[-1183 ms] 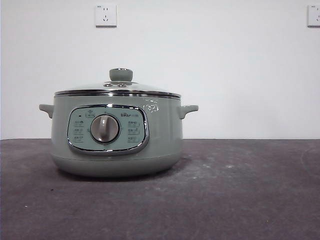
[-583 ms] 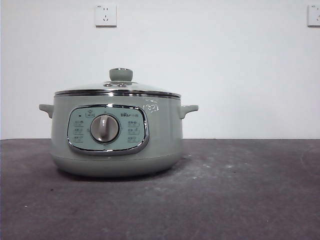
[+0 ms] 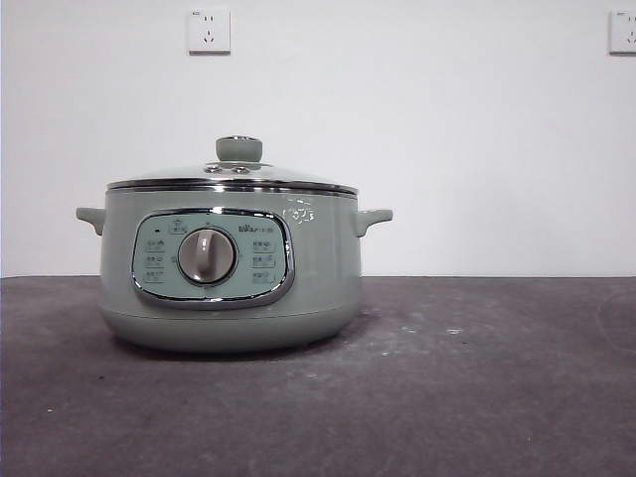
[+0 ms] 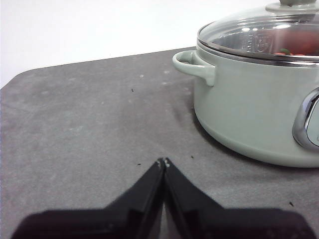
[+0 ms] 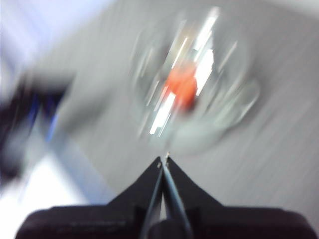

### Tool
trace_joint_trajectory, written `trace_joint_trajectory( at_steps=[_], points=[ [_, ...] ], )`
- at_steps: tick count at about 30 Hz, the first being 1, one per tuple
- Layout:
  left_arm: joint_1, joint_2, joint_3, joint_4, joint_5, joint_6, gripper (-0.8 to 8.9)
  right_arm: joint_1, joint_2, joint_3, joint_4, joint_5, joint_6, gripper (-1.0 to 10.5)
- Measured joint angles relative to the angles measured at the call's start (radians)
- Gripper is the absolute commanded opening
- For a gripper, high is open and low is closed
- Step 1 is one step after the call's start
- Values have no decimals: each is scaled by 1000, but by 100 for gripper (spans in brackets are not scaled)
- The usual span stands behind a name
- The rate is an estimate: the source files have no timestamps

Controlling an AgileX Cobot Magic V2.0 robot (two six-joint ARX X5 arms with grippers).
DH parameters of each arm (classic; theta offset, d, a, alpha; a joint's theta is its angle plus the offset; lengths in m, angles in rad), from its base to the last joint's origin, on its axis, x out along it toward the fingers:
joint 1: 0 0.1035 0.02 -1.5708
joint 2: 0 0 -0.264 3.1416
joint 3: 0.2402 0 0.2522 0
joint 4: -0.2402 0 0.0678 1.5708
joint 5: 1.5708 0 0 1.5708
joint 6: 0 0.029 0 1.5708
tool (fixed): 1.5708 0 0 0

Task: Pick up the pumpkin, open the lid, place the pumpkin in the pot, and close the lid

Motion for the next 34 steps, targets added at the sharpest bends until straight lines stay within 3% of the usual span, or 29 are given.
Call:
trace_joint_trajectory(
  at_steps=[3, 7, 17, 25, 28, 34],
  points=[
    [0, 0, 0, 0, 0, 0, -4, -134, -161, -134, 200, -70, 14, 1],
    [0, 0, 0, 0, 0, 0, -4, -304, -399, -490, 473, -72, 16, 1],
    [0, 0, 0, 0, 0, 0, -4, -433, -722, -1104, 950, -70, 8, 1],
    [0, 0, 0, 0, 0, 0, -4, -480, -899, -1423, 1075, -38, 8, 1],
    [0, 0, 0, 0, 0, 0, -4, -487, -964, -1494, 1083, 8, 9, 1],
    [0, 0, 0, 0, 0, 0, -4, -488, -1044, -1599, 1086, 10, 9, 1]
  ],
)
